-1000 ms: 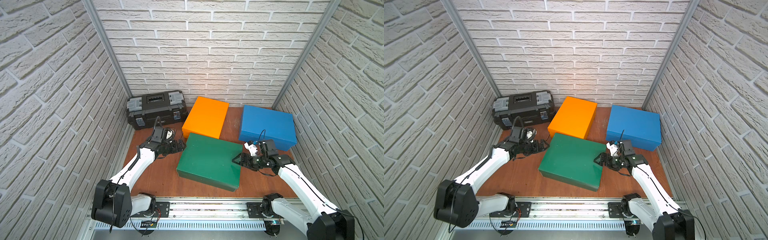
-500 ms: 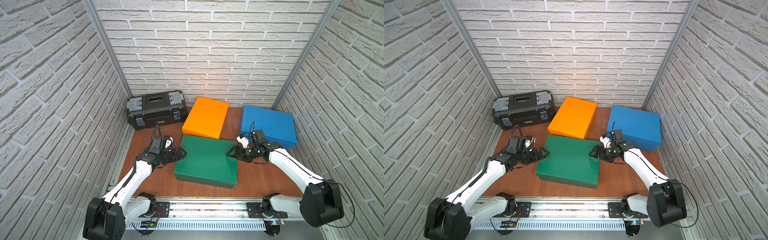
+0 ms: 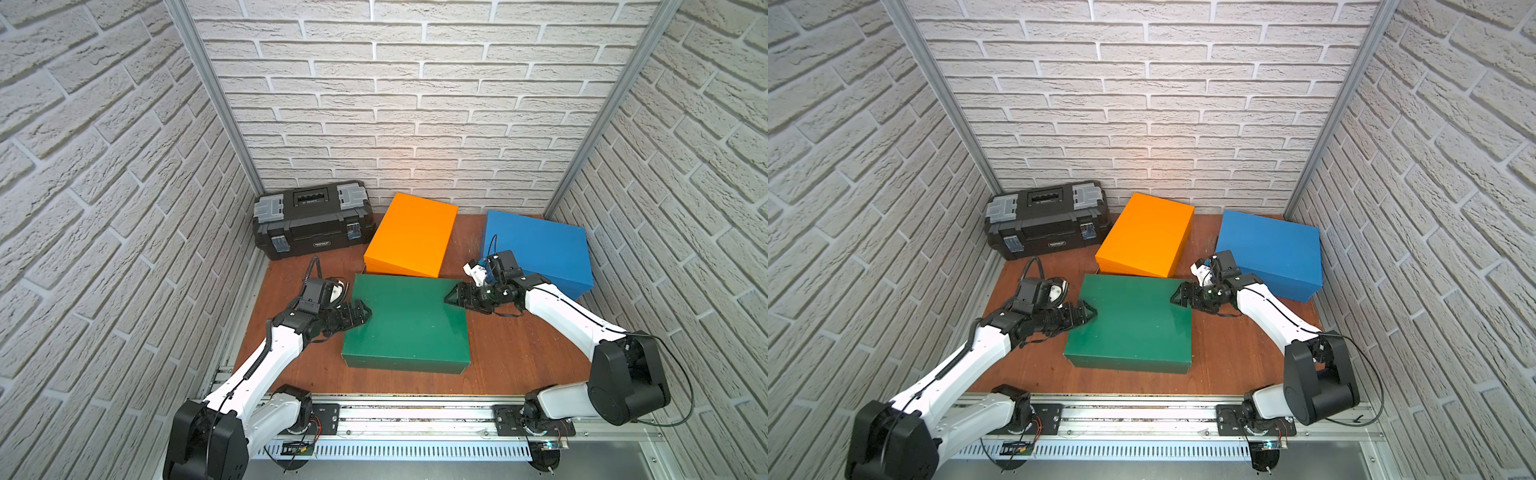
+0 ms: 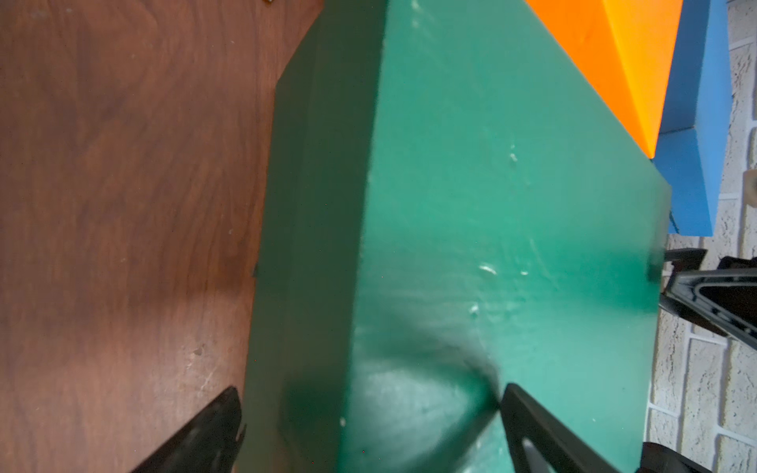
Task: Stack the shoeboxes
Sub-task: Adjust the shoebox at the center of the board, then pick up the shoebox from the center of the board.
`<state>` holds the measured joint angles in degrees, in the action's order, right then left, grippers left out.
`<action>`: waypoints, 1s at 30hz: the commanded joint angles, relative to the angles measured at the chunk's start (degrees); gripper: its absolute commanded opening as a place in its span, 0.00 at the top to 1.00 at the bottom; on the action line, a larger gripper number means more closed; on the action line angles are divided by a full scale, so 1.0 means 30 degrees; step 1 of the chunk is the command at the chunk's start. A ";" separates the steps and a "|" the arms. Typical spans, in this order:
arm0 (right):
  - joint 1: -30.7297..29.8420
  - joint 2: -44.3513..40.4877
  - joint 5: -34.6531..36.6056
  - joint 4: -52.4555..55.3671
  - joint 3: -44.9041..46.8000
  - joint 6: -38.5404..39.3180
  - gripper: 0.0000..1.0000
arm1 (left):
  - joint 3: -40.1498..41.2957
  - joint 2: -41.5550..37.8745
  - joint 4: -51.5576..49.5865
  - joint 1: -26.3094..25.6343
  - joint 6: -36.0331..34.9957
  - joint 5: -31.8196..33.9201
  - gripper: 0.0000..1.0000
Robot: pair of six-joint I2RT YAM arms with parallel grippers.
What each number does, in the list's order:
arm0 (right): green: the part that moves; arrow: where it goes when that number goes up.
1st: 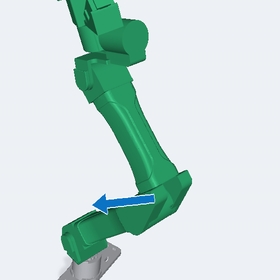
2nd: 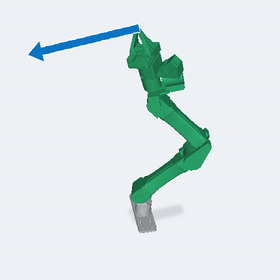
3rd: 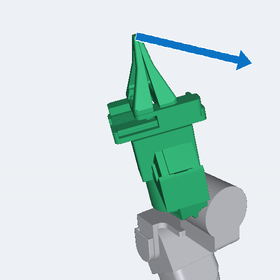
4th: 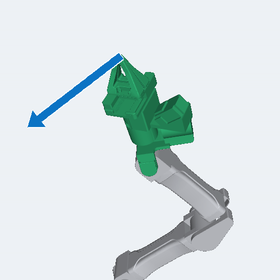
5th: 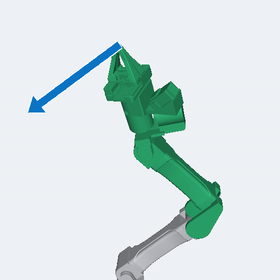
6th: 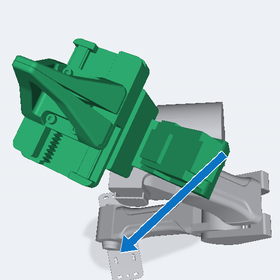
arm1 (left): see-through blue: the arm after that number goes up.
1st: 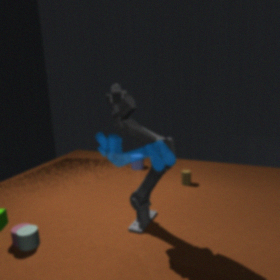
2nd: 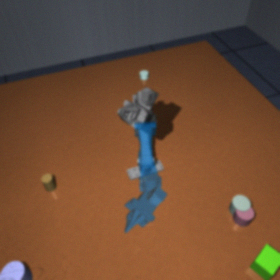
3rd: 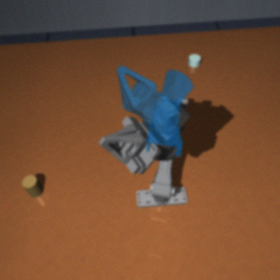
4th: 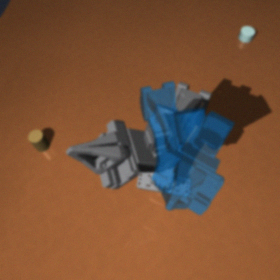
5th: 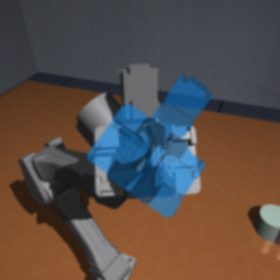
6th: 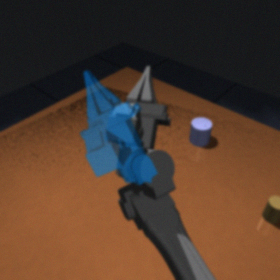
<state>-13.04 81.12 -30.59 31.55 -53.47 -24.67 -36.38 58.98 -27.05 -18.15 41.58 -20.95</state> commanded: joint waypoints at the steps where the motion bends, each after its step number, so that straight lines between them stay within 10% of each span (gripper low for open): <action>1: -0.0137 -0.0453 0.1093 0.0077 -0.0759 0.0367 0.11 | -0.0701 -0.0266 -0.1133 -0.0109 -0.0281 0.1707 0.02; 13: 0.0091 -0.2521 0.4730 0.1522 -0.1966 0.0433 0.08 | -0.3135 -0.0591 -0.2258 0.0336 -0.1712 0.4412 0.02; 30: 0.0126 0.2581 0.3049 -0.1049 -0.6789 -0.3106 0.07 | -1.1665 0.8699 0.0505 0.1786 -0.4054 0.4156 0.02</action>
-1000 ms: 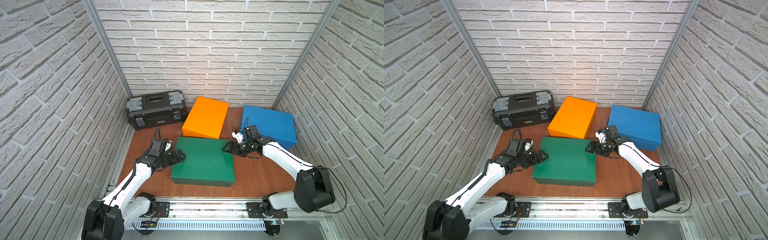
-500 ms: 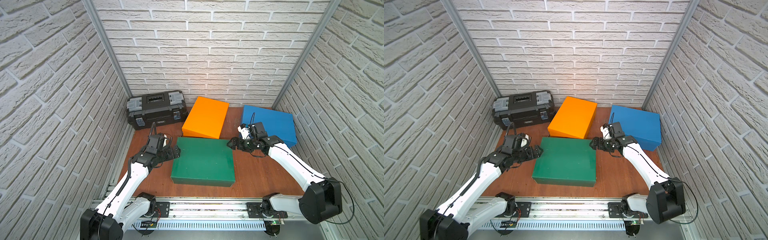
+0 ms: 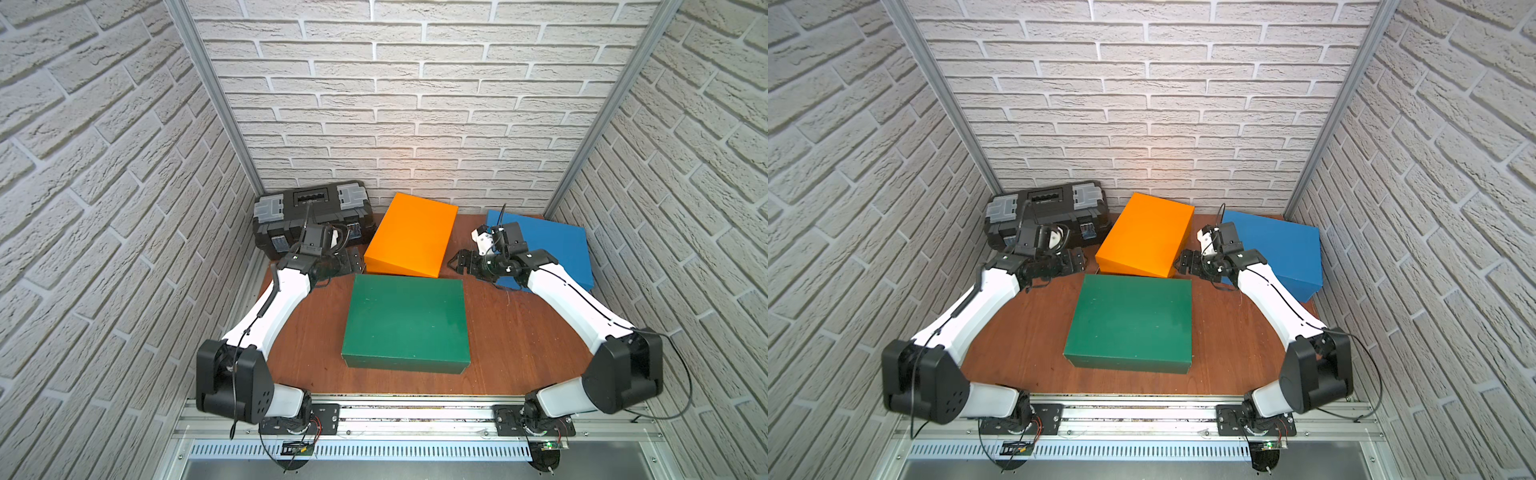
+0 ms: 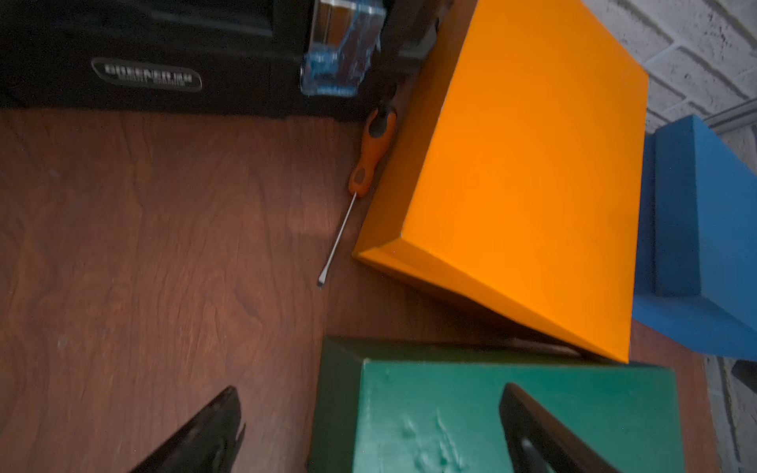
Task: Stack the shoeboxes
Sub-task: Pick up the shoebox from the center of the board.
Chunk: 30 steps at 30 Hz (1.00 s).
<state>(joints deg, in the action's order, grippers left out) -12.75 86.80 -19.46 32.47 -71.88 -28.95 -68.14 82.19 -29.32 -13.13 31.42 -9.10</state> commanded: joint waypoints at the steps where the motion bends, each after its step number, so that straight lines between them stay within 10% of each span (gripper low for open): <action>1: 0.0004 0.1014 -0.0662 -0.1736 -0.0729 -0.2122 0.07 | -0.1553 0.1511 0.1375 0.0154 -0.0844 0.0196 0.02; 30: -0.1305 0.8238 0.0513 -0.7435 -0.3756 -0.4771 0.03 | -1.1553 1.3130 0.0600 -0.0938 -0.3113 -0.3981 0.02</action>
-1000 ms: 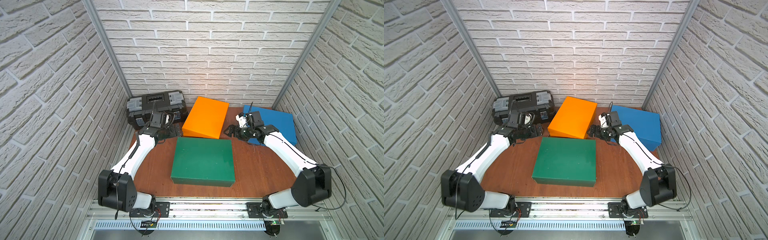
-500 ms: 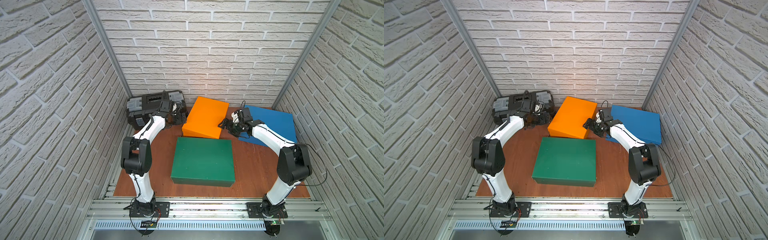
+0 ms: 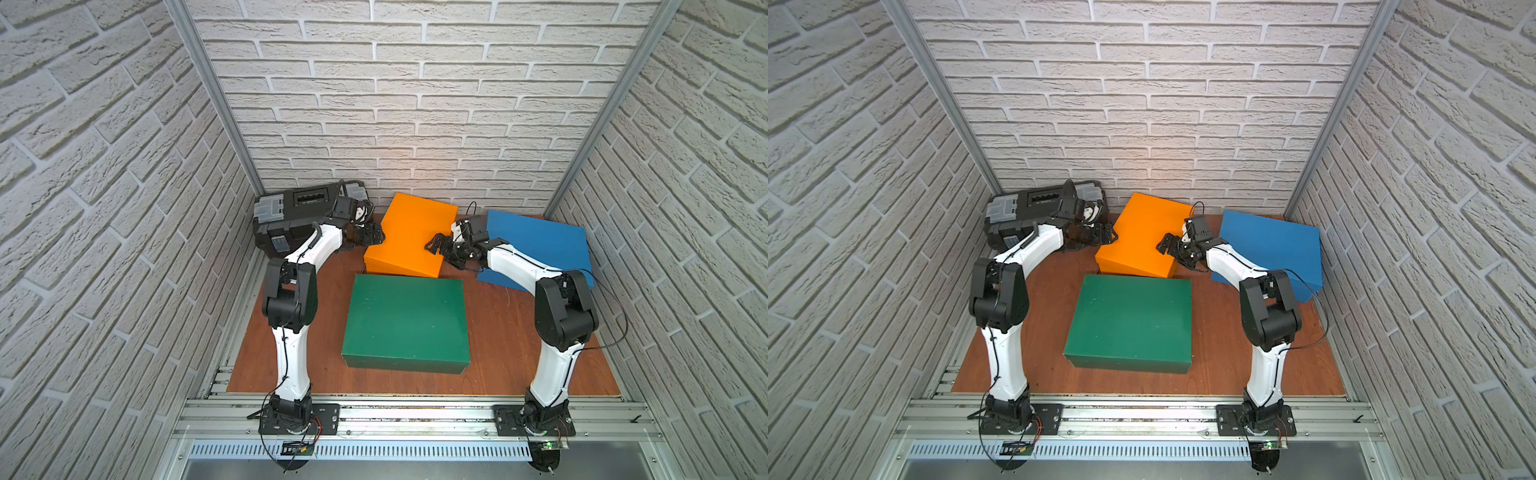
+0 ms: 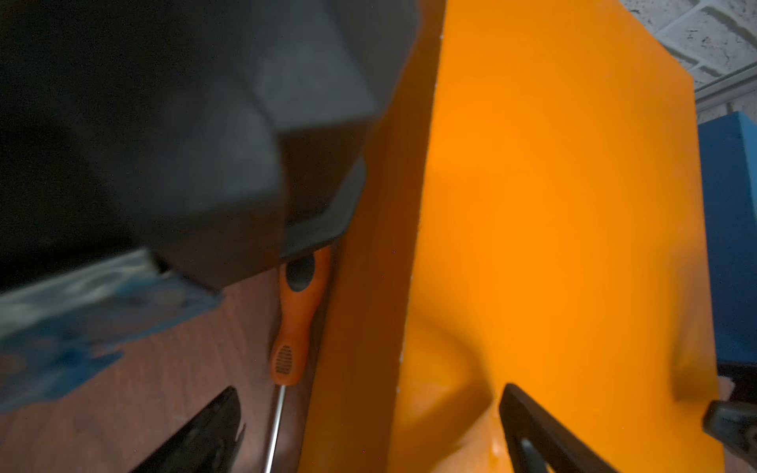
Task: Stack the shoeboxes
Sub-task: Pick up the shoebox from the center of the board.
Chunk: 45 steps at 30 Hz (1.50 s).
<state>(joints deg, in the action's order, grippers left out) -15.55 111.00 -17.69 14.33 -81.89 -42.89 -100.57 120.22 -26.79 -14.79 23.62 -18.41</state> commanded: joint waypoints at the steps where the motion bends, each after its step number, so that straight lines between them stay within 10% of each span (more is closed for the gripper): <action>1: -0.0384 0.0233 -0.0148 -0.1468 -0.0484 -0.0244 0.03 | -0.0896 0.0547 -0.0355 -0.0484 -0.0616 -0.0903 0.02; 25: -0.0969 -0.3397 0.0473 -0.3460 -0.0886 0.0000 0.16 | -0.5620 0.0704 -0.0750 -0.2501 -0.0198 -0.1355 0.02; 45: -0.2773 -0.8813 0.2080 -0.0103 0.0692 0.0551 0.19 | -0.3740 -0.3410 -0.0446 -0.3151 -0.0047 -0.1363 0.02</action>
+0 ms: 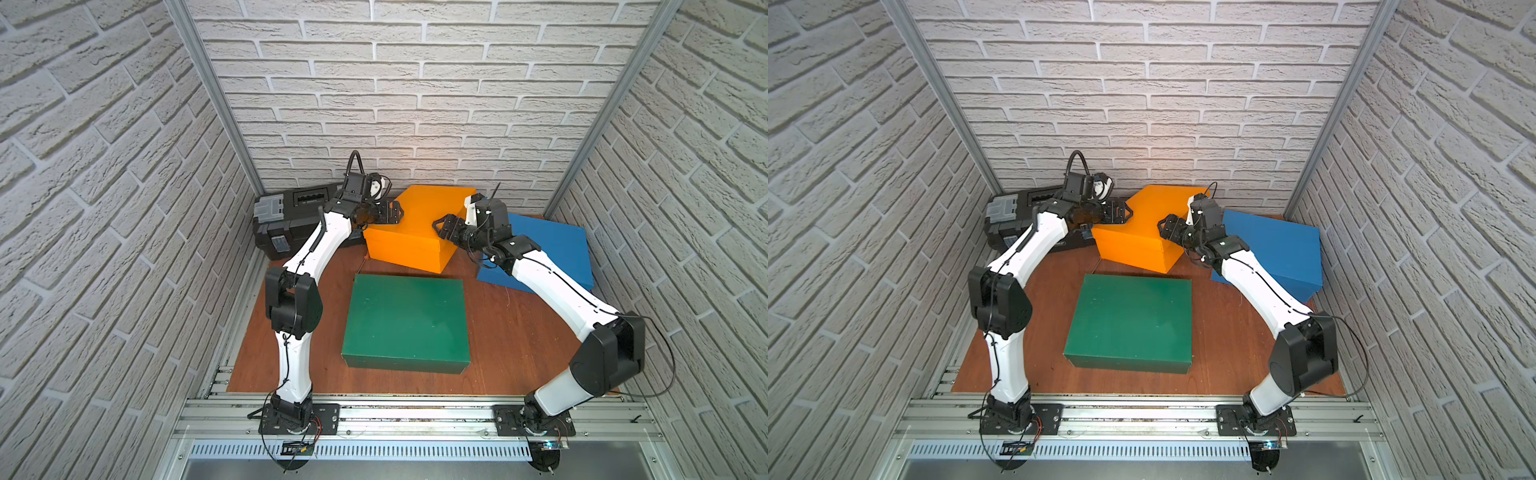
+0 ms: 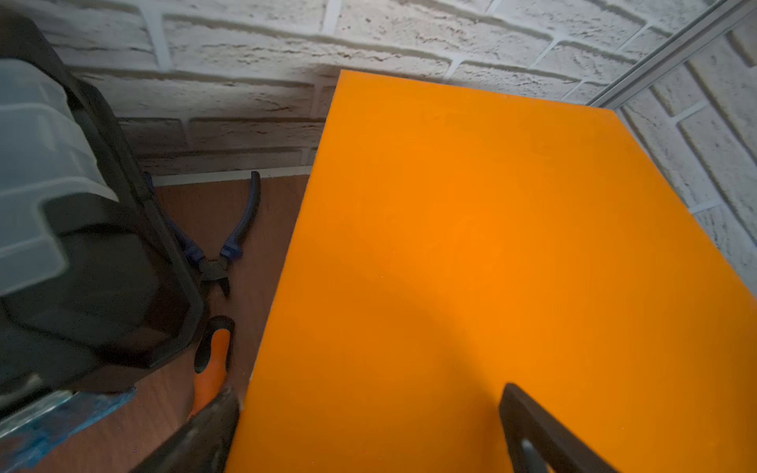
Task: Stack the shoeboxes
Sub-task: Pick up the shoebox from the center of the board.
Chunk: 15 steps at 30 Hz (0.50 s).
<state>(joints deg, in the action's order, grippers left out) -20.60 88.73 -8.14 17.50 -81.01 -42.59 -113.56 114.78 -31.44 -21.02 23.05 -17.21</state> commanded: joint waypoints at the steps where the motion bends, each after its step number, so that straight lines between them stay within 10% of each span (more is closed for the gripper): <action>1: -0.1218 -0.1759 -0.0996 -0.1038 0.0648 0.0365 0.19 | 0.0939 -0.1875 0.1212 -0.1084 0.0276 -0.1802 0.02; 15: -0.4695 -0.7162 0.1802 0.1003 0.5385 -0.0275 0.20 | 1.0256 -0.8748 0.4668 -0.2012 0.1611 -0.0951 0.02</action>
<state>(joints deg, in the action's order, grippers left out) -31.11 69.34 -1.37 23.79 -66.39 -43.59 -85.52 92.62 -24.40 -24.73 25.82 -16.64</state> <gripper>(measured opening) 0.805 0.983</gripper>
